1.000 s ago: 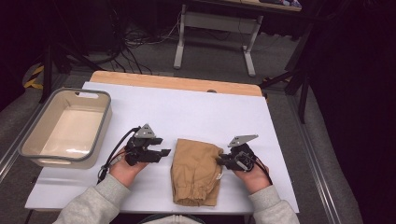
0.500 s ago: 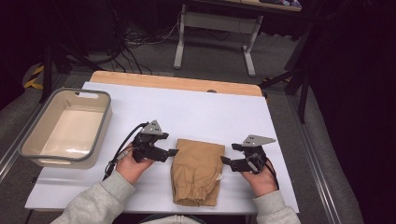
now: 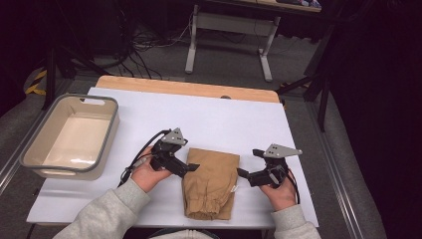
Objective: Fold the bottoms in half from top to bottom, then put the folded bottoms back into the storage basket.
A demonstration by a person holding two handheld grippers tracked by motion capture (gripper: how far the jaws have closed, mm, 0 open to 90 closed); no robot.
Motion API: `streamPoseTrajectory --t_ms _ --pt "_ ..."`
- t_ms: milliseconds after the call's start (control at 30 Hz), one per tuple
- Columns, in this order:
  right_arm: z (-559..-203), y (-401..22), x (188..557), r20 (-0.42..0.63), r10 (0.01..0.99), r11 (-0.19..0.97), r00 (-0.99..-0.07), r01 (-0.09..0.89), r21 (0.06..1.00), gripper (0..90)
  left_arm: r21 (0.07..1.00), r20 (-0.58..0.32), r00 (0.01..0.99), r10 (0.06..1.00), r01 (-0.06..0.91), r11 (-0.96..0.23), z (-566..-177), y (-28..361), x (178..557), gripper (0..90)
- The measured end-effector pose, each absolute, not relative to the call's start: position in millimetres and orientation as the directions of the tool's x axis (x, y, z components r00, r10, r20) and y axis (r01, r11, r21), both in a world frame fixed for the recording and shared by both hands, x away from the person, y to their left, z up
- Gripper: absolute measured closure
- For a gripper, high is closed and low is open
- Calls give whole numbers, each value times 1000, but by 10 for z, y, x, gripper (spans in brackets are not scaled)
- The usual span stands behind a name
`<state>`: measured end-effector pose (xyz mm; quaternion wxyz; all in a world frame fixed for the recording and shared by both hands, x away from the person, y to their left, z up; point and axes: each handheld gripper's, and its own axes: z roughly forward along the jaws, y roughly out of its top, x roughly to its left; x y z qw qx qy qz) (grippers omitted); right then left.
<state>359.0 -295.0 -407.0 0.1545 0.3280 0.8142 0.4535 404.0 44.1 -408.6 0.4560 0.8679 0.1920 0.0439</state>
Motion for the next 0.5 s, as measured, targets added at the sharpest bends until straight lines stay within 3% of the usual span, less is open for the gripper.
streamPoseTrajectory --t_ms 300,500 --pt "-4059 -2974 3581 51 671 361 -740 386 849 15 793 -107 929 355 295 -533 -4119 310 4124 10" --pt "-4068 -2968 3590 56 668 363 -742 391 846 15 770 -157 931 330 325 -549 -4172 242 4244 23"
